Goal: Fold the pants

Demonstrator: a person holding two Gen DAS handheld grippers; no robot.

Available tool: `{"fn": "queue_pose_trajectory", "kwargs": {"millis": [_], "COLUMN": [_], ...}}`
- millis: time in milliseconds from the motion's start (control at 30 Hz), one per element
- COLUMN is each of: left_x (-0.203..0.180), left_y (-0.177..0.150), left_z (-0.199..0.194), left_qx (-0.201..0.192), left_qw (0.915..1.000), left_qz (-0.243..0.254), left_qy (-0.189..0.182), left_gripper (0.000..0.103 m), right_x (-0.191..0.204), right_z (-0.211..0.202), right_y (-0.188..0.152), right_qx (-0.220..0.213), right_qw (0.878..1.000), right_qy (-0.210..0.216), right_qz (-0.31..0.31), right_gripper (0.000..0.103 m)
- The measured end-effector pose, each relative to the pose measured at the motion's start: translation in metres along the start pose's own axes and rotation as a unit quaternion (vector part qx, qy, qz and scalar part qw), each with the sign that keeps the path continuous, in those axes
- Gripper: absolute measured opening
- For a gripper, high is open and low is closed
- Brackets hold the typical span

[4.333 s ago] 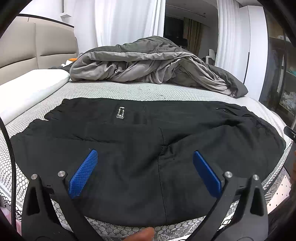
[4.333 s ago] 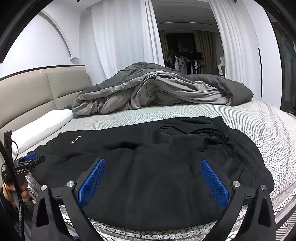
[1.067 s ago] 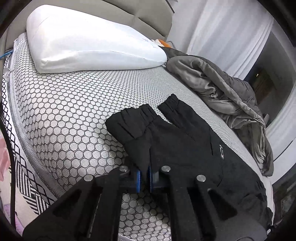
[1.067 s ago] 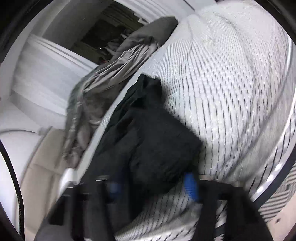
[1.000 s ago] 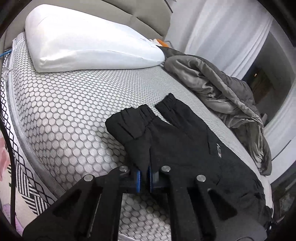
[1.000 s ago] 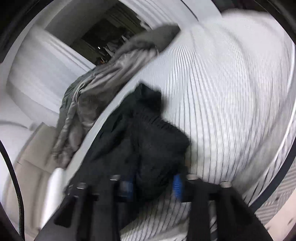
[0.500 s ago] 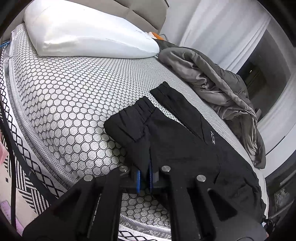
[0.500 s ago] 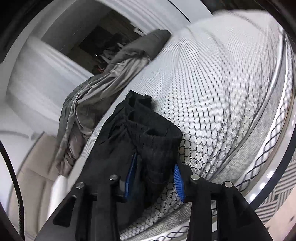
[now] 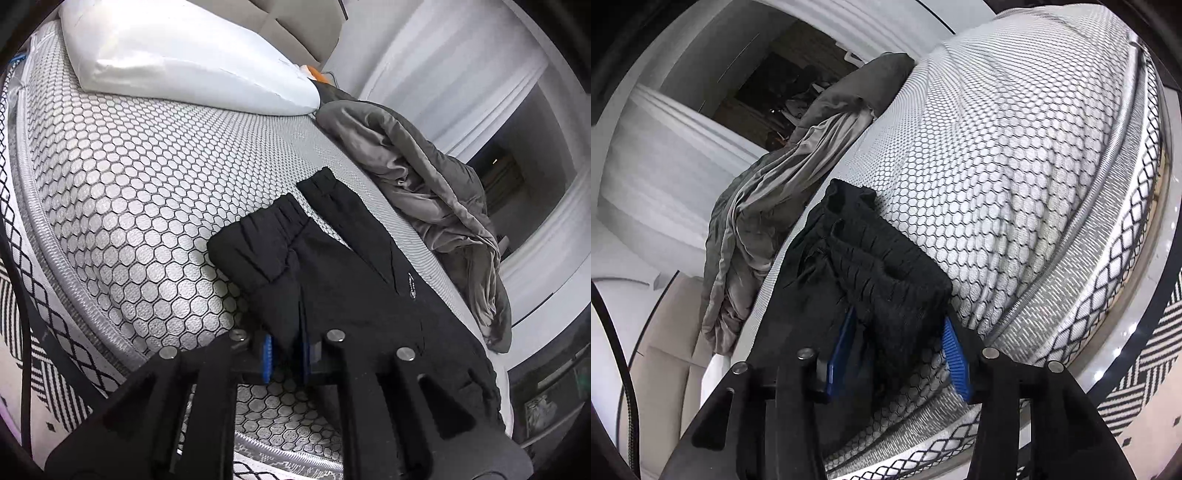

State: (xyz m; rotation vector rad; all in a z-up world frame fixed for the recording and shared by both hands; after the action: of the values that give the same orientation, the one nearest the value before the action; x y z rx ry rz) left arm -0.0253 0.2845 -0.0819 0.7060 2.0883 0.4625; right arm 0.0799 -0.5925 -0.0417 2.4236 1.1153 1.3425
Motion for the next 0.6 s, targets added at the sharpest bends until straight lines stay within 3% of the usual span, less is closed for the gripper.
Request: {"fn": "queue_pose_trajectory", "kwargs": {"millis": [133,200,233,300,600], "left_x": [0.002,-0.001,-0.004,-0.009,-0.017], "left_y": [0.000,0.001,0.001,0.001,0.003], "left_z": [0.012,0.012,0.010,0.001,-0.058], "left_qx": [0.016,0.013,0.011,0.005,-0.012], "left_qw": [0.9998,0.9997,0.9996,0.9995,0.9994], "left_qz": [-0.009,0.001,0.009,0.019,0.031], "left_qy": [0.005,0.020,0.025,0.026,0.006], "left_gripper": [0.009,0.005,0.003,0.002,0.001], "right_x": [-0.002,0.004,0.009,0.020,0.033], "right_z": [0.013,0.017,0.017,0.010,-0.062], "right_y": [0.006,0.009,0.010,0.010,0.008], "right_qx": [0.015,0.011,0.004,-0.014,-0.094], "right_qw": [1.000,1.000,0.999,0.999,0.992], "right_qy": [0.018,0.001,-0.013,0.001,0.084], "right_qz": [0.009,-0.012,-0.031,-0.041,-0.033], "right_gripper": [0.046,0.024,0.022,0.013,0.012]}}
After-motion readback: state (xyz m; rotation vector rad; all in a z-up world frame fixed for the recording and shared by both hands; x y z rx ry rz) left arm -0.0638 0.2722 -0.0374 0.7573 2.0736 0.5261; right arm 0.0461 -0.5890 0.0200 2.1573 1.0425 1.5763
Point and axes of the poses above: each gripper's, at about its wrist camera, not at the fingertips, and z roughly the way its jaws point, x to its left, y to its top, the point moved 5 cm from there along z, roughly the way its jaws point, and after that the axes turned 1 degree about x, right-handed, at the moved point
